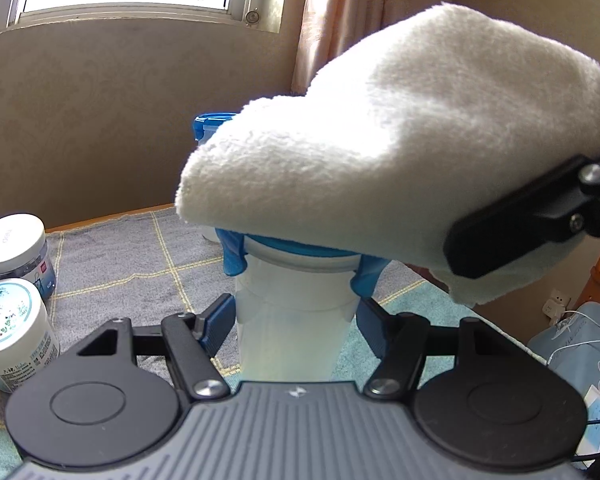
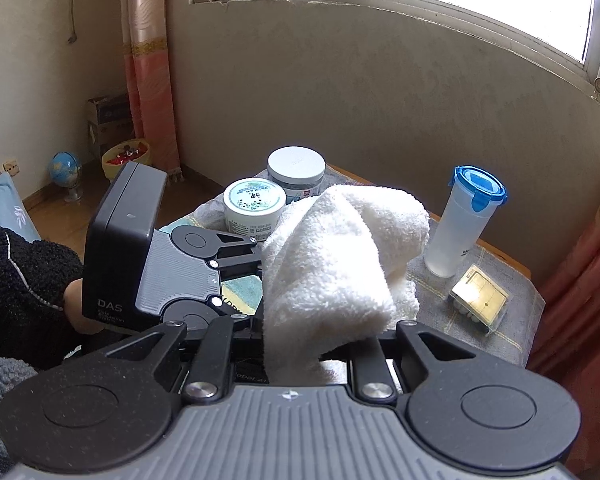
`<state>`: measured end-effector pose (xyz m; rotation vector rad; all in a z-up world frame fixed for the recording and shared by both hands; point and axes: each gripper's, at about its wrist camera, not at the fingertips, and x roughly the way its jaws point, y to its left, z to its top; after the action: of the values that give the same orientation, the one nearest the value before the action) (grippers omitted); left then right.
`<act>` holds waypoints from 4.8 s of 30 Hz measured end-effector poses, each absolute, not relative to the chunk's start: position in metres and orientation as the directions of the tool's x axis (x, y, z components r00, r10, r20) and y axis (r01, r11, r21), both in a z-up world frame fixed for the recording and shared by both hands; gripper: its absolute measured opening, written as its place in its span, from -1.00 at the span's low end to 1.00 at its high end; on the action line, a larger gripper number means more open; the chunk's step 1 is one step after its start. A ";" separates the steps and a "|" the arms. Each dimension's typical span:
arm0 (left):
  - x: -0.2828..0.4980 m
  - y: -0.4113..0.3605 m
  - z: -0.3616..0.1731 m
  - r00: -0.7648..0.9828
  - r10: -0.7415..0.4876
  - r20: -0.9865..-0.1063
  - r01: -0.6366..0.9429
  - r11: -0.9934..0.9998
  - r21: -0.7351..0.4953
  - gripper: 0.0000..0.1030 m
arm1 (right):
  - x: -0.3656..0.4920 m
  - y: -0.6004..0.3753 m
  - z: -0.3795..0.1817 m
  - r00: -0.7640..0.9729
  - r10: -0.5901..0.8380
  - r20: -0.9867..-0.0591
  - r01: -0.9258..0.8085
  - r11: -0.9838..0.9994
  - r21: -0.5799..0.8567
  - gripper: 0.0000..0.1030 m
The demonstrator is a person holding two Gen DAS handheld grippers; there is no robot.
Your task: Clean container
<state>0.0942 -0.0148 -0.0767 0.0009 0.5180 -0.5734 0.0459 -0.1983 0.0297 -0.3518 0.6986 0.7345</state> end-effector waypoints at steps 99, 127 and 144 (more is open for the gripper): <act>0.080 -0.023 -0.061 0.700 -0.512 -0.498 0.525 0.841 -0.127 0.31 | 0.082 -0.197 0.039 0.422 0.525 -0.739 -0.732 0.678 0.064 -0.57; 0.095 -0.025 -0.066 0.700 -0.511 -0.499 0.520 0.843 -0.134 0.31 | 0.046 -0.247 0.033 0.418 0.461 -0.782 -0.672 0.737 0.075 -0.57; 0.092 -0.023 -0.064 0.692 -0.501 -0.520 0.515 0.847 -0.131 0.29 | 0.089 -0.284 0.062 0.565 0.386 -0.729 -0.553 0.833 0.012 -0.58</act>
<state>0.0918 -0.0233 -0.0641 0.0258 0.5730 -0.5675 0.0891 -0.2843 0.0621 -0.2284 0.7964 0.5576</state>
